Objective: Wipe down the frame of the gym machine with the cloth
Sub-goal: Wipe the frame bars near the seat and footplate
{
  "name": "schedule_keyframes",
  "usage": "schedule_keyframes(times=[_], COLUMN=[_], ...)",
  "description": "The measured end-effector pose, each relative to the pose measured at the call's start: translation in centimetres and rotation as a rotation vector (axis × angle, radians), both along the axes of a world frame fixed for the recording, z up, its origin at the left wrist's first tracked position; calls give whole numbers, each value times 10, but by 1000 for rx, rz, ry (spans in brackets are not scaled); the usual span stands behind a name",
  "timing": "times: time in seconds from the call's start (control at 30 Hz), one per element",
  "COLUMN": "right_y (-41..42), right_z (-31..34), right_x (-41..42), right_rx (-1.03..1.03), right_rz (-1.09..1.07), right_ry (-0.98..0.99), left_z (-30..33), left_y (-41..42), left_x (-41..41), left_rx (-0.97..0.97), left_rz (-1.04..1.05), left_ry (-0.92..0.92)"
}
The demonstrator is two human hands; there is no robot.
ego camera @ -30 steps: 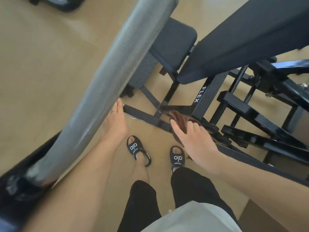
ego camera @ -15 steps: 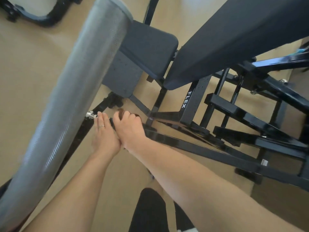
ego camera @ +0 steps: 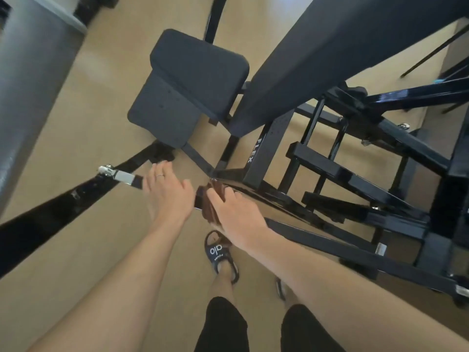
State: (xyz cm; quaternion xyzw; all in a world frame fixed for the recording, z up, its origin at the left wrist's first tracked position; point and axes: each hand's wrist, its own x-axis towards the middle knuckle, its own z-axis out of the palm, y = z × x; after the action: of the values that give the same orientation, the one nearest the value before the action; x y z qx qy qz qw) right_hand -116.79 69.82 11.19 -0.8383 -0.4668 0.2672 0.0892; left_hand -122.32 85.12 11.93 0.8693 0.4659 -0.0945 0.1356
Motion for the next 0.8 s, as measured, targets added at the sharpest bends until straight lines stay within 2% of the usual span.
schedule_keyframes(times=[0.17, 0.23, 0.3, 0.37, 0.4, 0.47, 0.53, 0.7, 0.8], right_y=[-95, -124, -147, -160, -161, -142, -108, -22, 4], right_z=[10, 11, 15, 18, 17, 8, -2, -45, -69], right_x=[25, 37, 51, 66, 74, 92, 110, 162, 182], right_rx=[-107, -138, -100, 46, 128, 247, 320, 358, 256], right_rz=[-10, -45, -233, -580, -756, -991, -1058, -964, -872], right_ry=[74, 177, 429, 656, 681, 594, 518, 296, 251], left_z=[-8, -14, -19, -17, -16, -15, -16, -24, -27], left_y=[-64, -77, -84, -87, -87, -88, -90, -86, -85], left_x=[43, 47, 46, 47, 48, 49, 48, 48, 49], left_rx=[-79, -57, -1, 15, 15, 17, 19, 29, 40], left_rz=[-39, -55, -75, -38, -19, 10, 20, 23, 28], left_ry=[-155, -133, -83, -72, -74, -78, -76, -73, -61])
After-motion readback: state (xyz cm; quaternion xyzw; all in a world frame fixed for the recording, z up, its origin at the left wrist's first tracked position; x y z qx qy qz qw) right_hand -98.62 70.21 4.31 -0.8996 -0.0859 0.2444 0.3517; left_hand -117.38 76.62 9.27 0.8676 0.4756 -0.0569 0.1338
